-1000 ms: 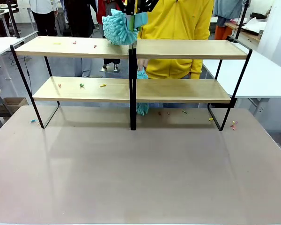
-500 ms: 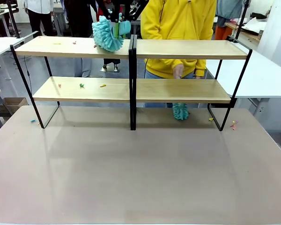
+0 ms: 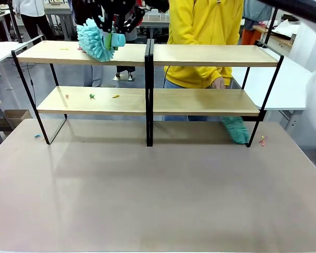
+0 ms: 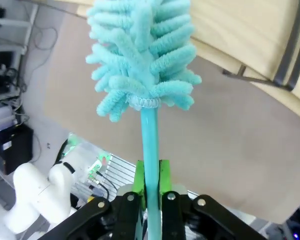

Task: Clean the shelves.
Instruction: Clean another randomly selected level of the Shelf with the Duster.

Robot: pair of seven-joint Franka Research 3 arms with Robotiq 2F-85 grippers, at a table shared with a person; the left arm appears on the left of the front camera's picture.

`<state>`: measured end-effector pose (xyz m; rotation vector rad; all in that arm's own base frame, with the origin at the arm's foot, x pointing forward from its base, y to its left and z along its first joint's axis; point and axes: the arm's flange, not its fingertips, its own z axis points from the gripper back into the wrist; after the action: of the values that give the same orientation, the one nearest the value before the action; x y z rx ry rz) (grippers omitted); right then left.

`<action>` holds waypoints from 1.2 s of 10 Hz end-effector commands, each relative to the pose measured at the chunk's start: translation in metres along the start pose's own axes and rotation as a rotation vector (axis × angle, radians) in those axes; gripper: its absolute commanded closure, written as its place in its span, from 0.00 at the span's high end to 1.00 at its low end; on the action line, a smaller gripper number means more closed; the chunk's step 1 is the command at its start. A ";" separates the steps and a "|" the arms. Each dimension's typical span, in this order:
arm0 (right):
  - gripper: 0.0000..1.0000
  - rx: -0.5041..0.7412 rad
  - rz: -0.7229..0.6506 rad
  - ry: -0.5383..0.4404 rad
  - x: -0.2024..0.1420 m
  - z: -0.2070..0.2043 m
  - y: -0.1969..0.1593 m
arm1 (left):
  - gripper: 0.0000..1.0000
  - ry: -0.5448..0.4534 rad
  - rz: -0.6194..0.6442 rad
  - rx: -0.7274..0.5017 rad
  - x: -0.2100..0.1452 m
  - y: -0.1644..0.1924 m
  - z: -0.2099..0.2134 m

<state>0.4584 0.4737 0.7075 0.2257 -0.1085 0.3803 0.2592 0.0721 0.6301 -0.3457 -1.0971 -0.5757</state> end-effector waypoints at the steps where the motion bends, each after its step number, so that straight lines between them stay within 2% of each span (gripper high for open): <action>1: 0.12 0.041 0.057 0.021 0.044 0.028 0.022 | 1.00 -0.009 0.000 -0.001 0.001 0.000 -0.001; 4: 0.12 0.058 0.132 0.066 0.061 0.017 0.023 | 1.00 -0.009 0.000 -0.001 0.001 0.000 -0.001; 6: 0.12 0.067 0.279 0.102 0.068 0.024 0.007 | 1.00 -0.009 0.000 -0.001 0.001 0.000 -0.001; 8: 0.12 0.028 0.452 0.108 0.063 0.046 -0.015 | 1.00 -0.009 0.000 -0.001 0.001 0.000 -0.001; 9: 0.12 -0.001 0.674 0.138 0.053 0.055 -0.028 | 1.00 -0.009 0.000 -0.001 0.001 0.000 -0.001; 10: 0.12 -0.003 0.812 0.144 0.040 0.065 -0.042 | 1.00 -0.009 0.000 -0.001 0.001 0.000 -0.001; 12: 0.12 0.160 0.977 0.023 0.013 0.079 -0.078 | 1.00 -0.009 0.000 -0.001 0.001 0.000 -0.001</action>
<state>0.4673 0.3903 0.7437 0.2011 -0.0979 1.2833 0.2591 0.0722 0.6303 -0.3457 -1.0977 -0.5757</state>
